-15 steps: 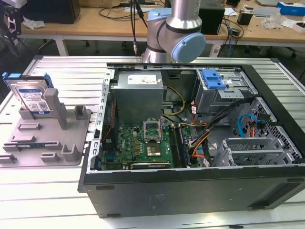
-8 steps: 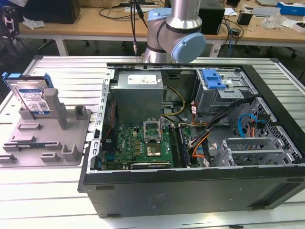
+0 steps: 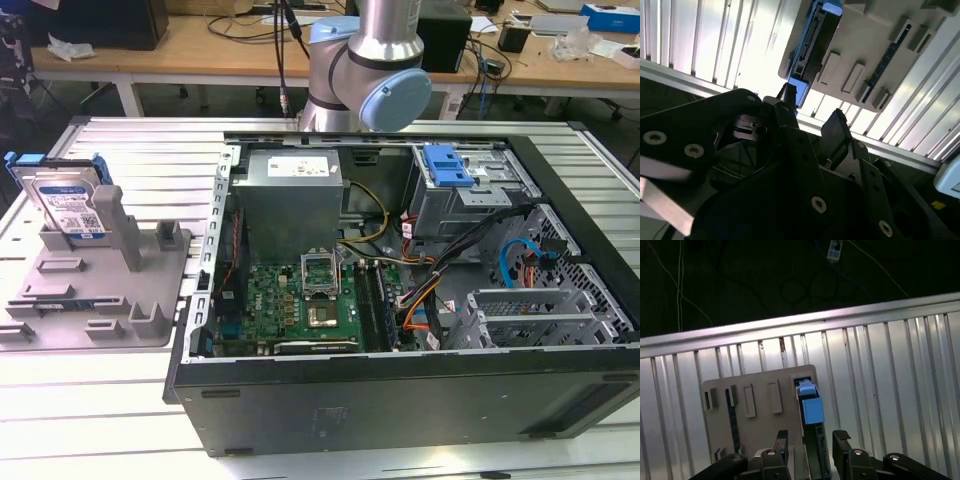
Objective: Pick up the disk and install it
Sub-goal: 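Pick up the disk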
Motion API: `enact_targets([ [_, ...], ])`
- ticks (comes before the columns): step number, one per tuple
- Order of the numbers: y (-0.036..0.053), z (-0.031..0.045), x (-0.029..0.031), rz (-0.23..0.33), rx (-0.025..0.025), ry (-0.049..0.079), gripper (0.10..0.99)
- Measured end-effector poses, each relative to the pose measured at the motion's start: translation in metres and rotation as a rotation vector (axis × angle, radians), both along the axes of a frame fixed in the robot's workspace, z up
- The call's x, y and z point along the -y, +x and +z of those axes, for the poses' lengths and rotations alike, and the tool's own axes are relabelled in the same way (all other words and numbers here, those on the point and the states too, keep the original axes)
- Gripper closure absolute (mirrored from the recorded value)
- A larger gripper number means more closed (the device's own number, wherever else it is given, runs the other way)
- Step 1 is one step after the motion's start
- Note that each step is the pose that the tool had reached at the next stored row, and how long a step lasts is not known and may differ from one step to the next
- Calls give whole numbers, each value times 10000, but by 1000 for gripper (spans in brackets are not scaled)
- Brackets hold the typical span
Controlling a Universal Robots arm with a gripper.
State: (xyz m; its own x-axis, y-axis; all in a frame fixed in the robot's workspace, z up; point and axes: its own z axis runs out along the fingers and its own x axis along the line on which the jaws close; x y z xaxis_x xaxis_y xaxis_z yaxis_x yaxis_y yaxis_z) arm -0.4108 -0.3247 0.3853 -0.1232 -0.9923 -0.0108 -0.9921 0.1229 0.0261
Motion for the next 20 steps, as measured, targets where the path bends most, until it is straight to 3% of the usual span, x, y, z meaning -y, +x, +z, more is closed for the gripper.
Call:
enact_targets([
  [4, 0, -3, 0, 693, -1, -9, 604],
  [10, 0, -5, -14, 747, 1, -90, 604],
  [12, 2, -10, -52, 746, 33, -163, 604],
  [16, 2, -24, -133, 746, 48, -422, 604],
  [17, 1, -28, -150, 744, 113, -452, 604],
  [19, -15, -30, -156, 735, 566, -469, 604],
  [20, -26, -32, -156, 731, 704, -474, 604],
])
